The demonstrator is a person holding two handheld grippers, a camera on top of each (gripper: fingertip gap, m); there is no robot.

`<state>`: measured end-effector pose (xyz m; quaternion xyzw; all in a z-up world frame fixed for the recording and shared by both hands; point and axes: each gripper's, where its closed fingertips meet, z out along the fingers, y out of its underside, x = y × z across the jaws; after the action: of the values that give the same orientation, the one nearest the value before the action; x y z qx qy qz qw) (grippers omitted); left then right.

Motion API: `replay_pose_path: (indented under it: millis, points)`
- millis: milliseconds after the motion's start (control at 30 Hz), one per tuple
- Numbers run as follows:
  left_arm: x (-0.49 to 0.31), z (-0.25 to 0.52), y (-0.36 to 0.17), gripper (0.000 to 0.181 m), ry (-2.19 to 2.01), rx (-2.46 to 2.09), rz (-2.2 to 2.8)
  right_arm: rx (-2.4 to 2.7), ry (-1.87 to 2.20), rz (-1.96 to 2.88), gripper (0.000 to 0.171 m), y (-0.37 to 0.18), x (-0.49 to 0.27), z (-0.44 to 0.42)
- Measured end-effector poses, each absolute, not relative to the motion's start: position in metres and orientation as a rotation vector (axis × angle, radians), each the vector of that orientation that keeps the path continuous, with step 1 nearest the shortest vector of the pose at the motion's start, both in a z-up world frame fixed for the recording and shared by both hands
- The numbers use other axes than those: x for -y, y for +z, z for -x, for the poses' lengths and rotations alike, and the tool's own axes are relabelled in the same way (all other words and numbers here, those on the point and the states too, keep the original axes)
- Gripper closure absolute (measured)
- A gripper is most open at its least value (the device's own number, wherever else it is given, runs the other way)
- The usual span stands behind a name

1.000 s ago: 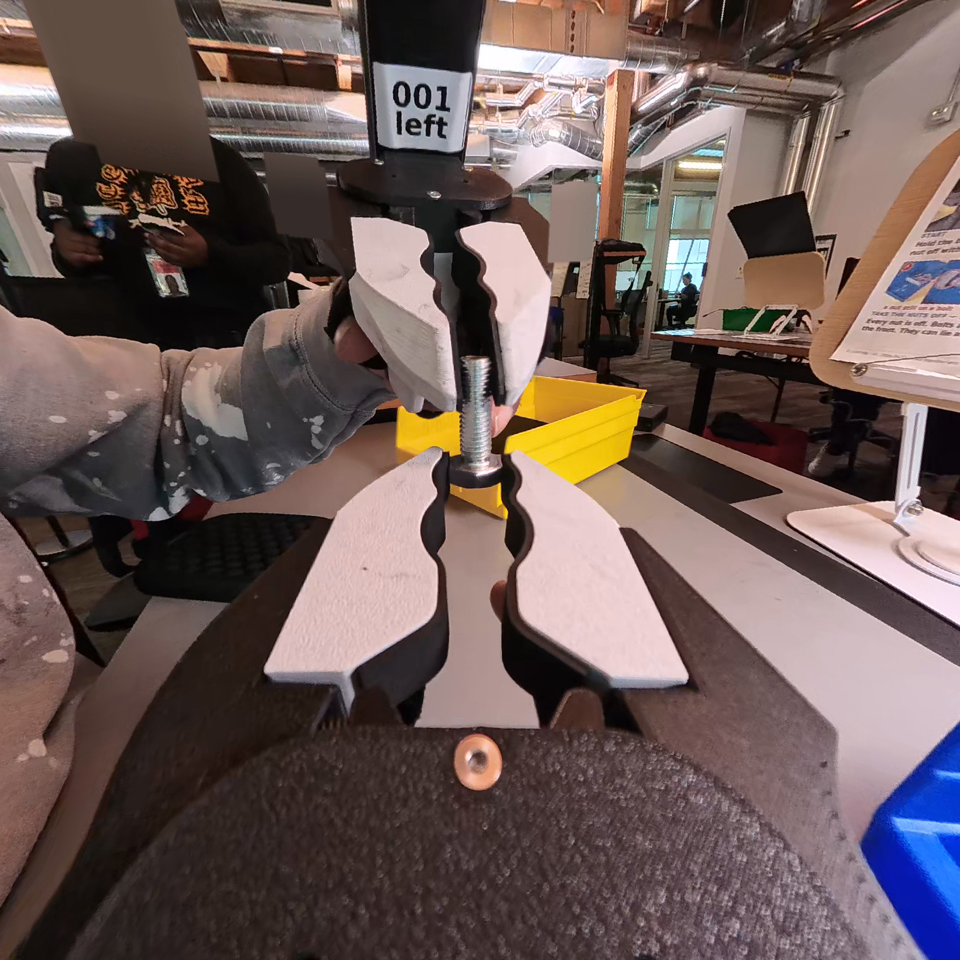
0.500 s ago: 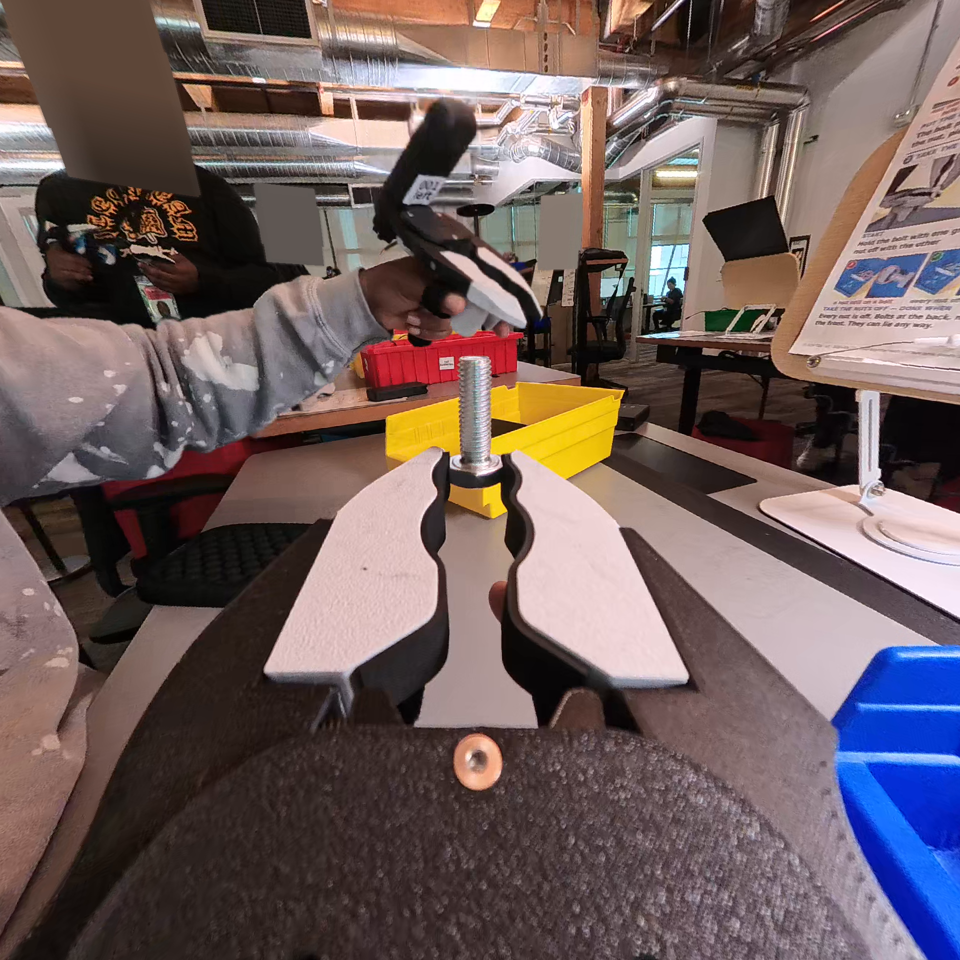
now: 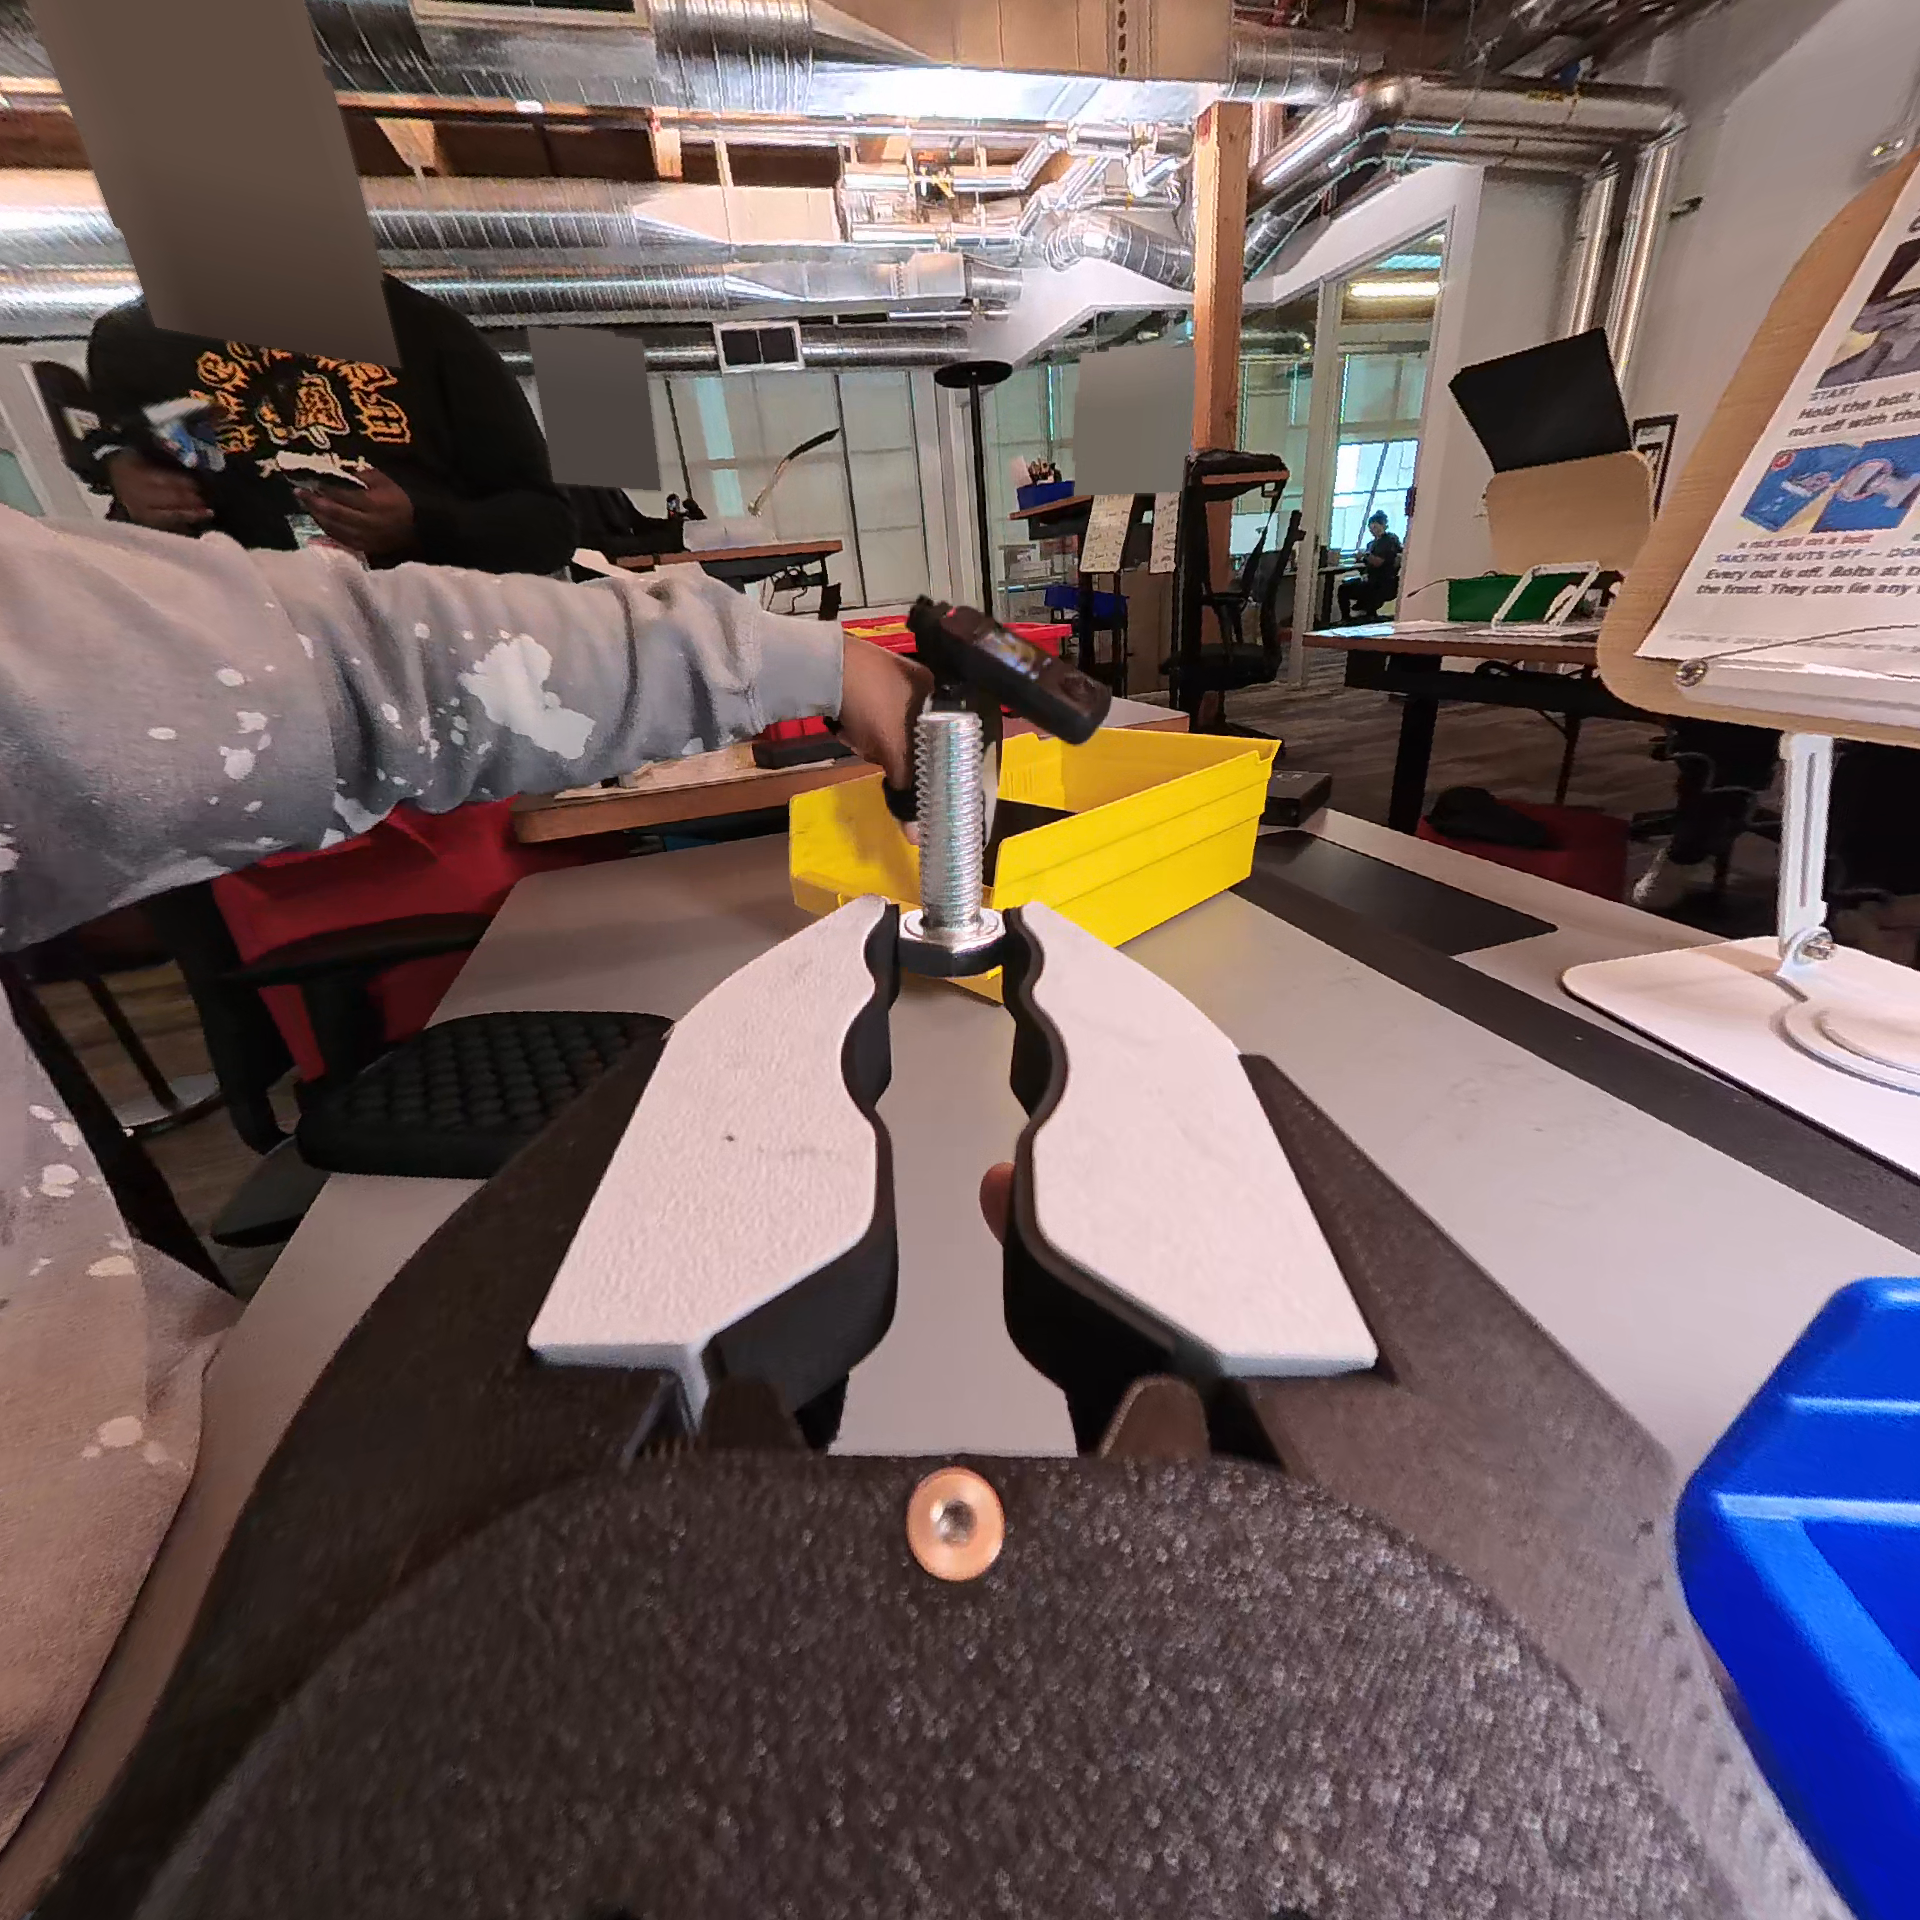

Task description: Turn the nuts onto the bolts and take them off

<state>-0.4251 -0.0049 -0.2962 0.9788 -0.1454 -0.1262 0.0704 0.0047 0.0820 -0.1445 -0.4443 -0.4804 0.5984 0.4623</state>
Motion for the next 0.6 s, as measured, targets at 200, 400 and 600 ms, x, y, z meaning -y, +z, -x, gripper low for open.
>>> replay_pose_path:
  millis: [200, 400, 600]
  points:
    - [0.014, 0.427, -0.312, 0.153, -0.377, 0.521, -2.807, 1.17, 1.489, 1.092, 0.153, -0.145, -0.085, -0.008]
    - [0.01, 0.425, -0.32, 0.163, -0.378, 0.538, -2.794, 1.167, 1.488, 1.083, 0.153, -0.143, -0.085, -0.01]
    - [-0.03, 0.373, -0.32, 0.163, -0.208, 0.666, -3.019, 1.166, 1.492, 1.082, 0.153, -0.142, -0.085, -0.011]
